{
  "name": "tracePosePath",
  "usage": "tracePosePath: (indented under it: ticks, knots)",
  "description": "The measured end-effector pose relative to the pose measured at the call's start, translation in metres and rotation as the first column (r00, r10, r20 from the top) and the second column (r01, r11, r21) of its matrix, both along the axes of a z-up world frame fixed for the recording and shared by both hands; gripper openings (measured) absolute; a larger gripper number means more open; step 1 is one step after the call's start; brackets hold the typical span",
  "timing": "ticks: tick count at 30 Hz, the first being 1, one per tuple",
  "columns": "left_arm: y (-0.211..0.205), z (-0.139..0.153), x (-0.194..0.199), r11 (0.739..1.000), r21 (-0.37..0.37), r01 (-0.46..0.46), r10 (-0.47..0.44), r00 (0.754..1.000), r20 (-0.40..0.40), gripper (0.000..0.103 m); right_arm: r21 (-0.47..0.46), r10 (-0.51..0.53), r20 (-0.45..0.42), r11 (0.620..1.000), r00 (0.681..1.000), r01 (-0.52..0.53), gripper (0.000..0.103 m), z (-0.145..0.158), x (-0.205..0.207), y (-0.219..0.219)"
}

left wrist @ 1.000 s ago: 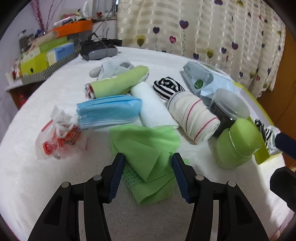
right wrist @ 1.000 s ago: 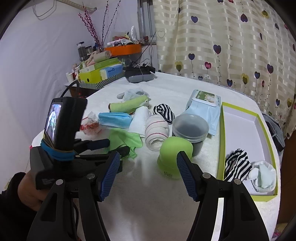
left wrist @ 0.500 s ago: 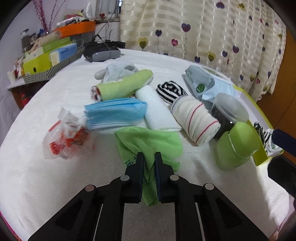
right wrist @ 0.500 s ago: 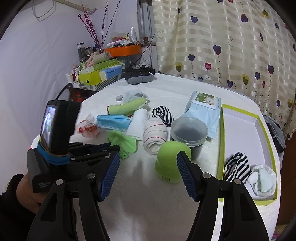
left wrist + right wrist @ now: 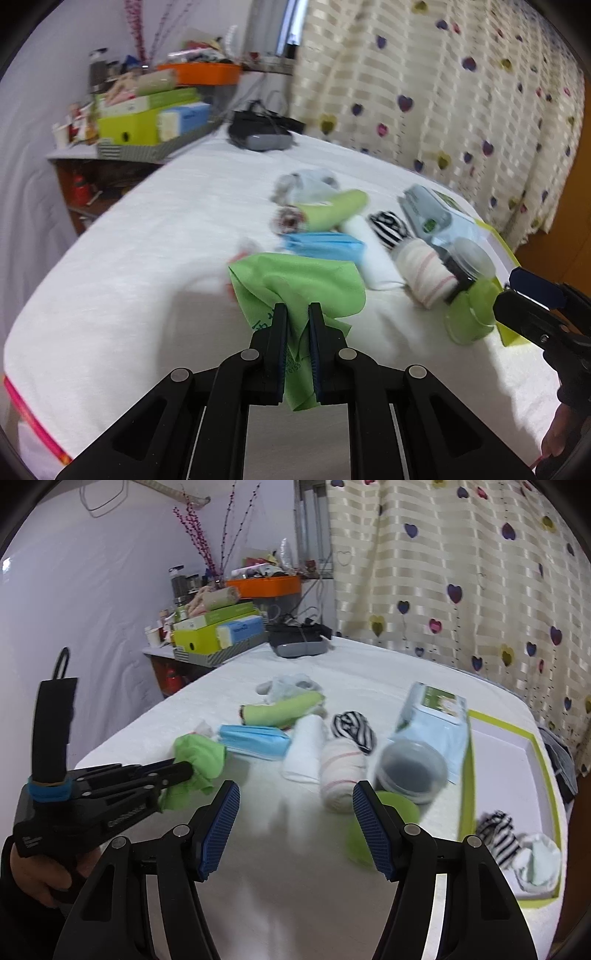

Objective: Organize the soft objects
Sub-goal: 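Grasp the bag of orange earplugs with the right tool while the left holds the cloth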

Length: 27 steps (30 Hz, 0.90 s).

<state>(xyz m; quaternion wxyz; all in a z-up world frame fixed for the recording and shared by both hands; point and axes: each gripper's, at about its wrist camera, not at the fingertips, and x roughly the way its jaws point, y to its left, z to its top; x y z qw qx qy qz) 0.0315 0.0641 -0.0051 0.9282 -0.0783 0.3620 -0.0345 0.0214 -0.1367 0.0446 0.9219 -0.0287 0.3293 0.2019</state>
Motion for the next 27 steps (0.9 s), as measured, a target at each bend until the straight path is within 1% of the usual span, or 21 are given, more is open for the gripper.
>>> tracePosePath:
  ticks: [8,13,16,20,24,27]
  knots:
    - [0.055,-0.005,-0.008,0.992,-0.012,-0.128,0.128,0.992,-0.004,0.011,0.015,0.103,-0.043,0.995,0.994,-0.103,0.065,-0.011,0.020,0.046]
    - [0.079,-0.010,-0.005,0.985,-0.029,-0.171,0.171,0.985,-0.011,0.011,0.003,0.175,-0.077,0.985,0.982,-0.175,0.065,-0.021,0.036,0.083]
    - [0.092,-0.015,-0.004,0.981,-0.042,-0.191,0.190,0.982,-0.016,0.011,0.005,0.212,-0.120,0.977,0.970,-0.213,0.065,-0.033,0.045,0.101]
    - [0.105,-0.021,-0.004,0.977,-0.059,-0.207,0.206,0.978,-0.023,0.011,0.002,0.236,-0.188,0.971,0.953,-0.240,0.065,-0.050,0.060,0.123]
    - [0.115,-0.026,-0.003,0.973,-0.071,-0.221,0.219,0.975,-0.032,0.011,0.000,0.216,-0.241,0.975,0.946,-0.223,0.065,-0.063,0.075,0.139]
    - [0.122,-0.029,-0.004,0.971,-0.077,-0.227,0.225,0.974,-0.035,0.011,0.000,0.199,-0.249,0.979,0.948,-0.206,0.065,-0.067,0.080,0.147]
